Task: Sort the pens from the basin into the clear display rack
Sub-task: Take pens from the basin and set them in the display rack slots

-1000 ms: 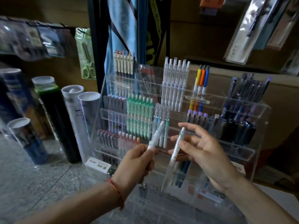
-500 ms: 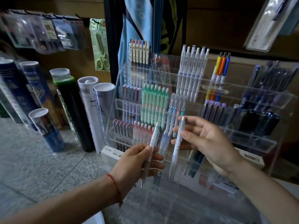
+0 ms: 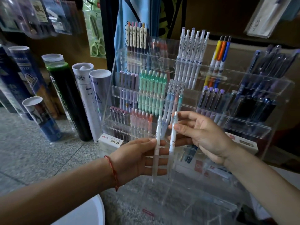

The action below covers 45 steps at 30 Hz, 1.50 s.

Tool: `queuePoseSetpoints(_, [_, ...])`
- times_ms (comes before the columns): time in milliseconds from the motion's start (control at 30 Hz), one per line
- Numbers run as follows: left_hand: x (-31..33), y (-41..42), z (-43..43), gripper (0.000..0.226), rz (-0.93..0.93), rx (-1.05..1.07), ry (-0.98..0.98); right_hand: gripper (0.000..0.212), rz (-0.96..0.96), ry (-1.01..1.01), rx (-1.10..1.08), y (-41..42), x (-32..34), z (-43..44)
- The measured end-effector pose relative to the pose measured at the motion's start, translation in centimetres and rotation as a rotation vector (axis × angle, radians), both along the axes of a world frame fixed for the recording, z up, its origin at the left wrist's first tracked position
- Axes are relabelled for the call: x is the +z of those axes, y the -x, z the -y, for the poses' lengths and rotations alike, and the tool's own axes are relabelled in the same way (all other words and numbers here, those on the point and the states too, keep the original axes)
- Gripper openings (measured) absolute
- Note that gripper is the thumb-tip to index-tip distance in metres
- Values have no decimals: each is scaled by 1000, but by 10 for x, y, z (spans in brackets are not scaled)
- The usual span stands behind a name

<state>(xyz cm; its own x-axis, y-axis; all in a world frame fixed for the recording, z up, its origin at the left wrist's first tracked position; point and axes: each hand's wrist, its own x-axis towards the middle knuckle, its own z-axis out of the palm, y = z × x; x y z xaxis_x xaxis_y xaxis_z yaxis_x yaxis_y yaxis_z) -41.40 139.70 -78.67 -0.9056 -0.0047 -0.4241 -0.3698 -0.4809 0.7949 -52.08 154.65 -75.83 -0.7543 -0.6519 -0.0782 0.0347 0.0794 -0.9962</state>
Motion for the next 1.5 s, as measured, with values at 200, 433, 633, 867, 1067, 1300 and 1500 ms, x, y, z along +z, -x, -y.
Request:
queuePoseSetpoints(200, [-27, -30, -15, 11, 40, -102, 164, 32, -6, -125, 82, -26, -27, -3])
queuePoseSetpoints(433, [-49, -54, -14, 21, 138, -163, 235, 27, 16, -188, 87, -50, -53, 1])
queuePoseSetpoints(633, [-57, -53, -9, 24, 197, -57, 319, 33, -300, -193, -22, -36, -46, -9])
queuePoseSetpoints(867, [-49, -37, -19, 25, 50, 51, 319, 36, -920, -44, -156, -33, -45, -24])
queuePoseSetpoints(1067, [-39, -28, -24, 27, -71, 170, 391, 33, -1072, 196, -221, -23, -24, -12])
queuePoseSetpoints(1300, [-25, -13, -18, 27, -248, 293, 432, 34, -1130, 265, -304, -2, 21, 6])
queuePoseSetpoints(1500, [-26, 0, -19, 27, -269, 374, 367, 32, -793, -260, -104, 2, -12, 16])
